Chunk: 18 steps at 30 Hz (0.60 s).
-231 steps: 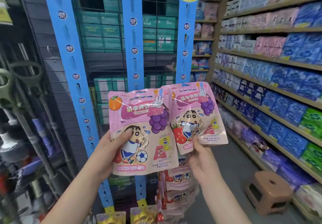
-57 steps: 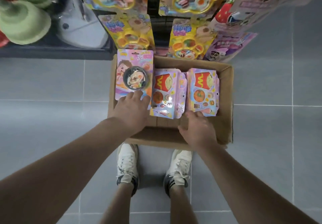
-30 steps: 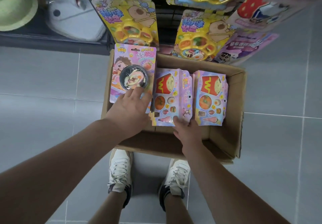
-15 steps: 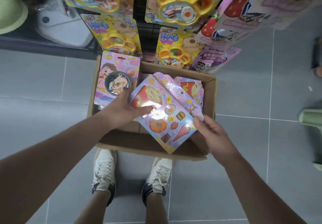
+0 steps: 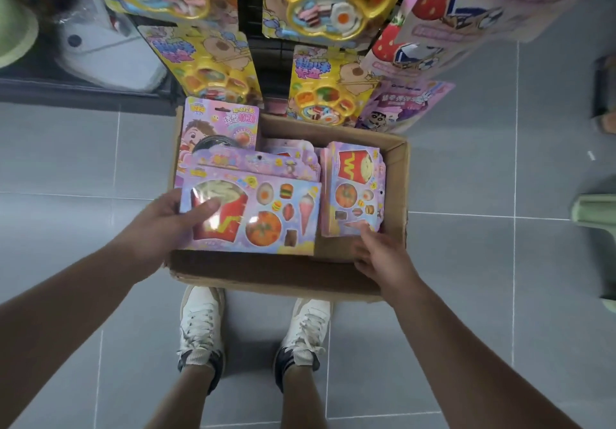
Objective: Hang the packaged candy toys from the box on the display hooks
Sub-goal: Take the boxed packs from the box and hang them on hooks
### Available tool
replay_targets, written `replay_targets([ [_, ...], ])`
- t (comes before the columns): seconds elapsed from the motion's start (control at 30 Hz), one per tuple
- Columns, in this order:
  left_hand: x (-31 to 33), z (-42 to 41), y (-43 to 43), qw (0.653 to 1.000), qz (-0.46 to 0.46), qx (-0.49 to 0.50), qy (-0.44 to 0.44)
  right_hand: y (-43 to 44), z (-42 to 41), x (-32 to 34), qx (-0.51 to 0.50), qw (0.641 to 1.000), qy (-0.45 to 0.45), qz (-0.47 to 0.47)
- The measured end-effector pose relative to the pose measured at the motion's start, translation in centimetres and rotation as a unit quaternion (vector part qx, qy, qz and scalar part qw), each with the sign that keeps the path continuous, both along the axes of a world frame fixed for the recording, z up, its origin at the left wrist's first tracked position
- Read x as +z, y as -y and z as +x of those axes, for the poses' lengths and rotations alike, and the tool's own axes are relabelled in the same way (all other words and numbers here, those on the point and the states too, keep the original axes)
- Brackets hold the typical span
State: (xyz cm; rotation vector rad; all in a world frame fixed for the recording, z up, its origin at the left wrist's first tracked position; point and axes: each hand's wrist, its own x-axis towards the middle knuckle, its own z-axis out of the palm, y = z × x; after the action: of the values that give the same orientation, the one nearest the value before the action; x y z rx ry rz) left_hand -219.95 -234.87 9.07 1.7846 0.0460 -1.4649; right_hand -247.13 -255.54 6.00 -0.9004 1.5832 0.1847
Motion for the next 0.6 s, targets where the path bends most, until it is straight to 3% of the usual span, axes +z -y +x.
replay_targets([
  [0.13,-0.1,1.3,-0.2,0.999,-0.011,0.040,0.032,0.0,0.3,-2.1,-0.096,0.993,-0.015,0.066],
  [0.37,-1.8,2.4,-0.5,0.998,-0.024,0.003,0.053,0.3,3.0,-6.6,-0.206,0.973,-0.026,0.103],
  [0.6,-2.8,2.5,-0.9,0.998,-0.033,0.009,0.049,0.8,3.5,-9.4,-0.247,0.961,-0.067,0.100],
])
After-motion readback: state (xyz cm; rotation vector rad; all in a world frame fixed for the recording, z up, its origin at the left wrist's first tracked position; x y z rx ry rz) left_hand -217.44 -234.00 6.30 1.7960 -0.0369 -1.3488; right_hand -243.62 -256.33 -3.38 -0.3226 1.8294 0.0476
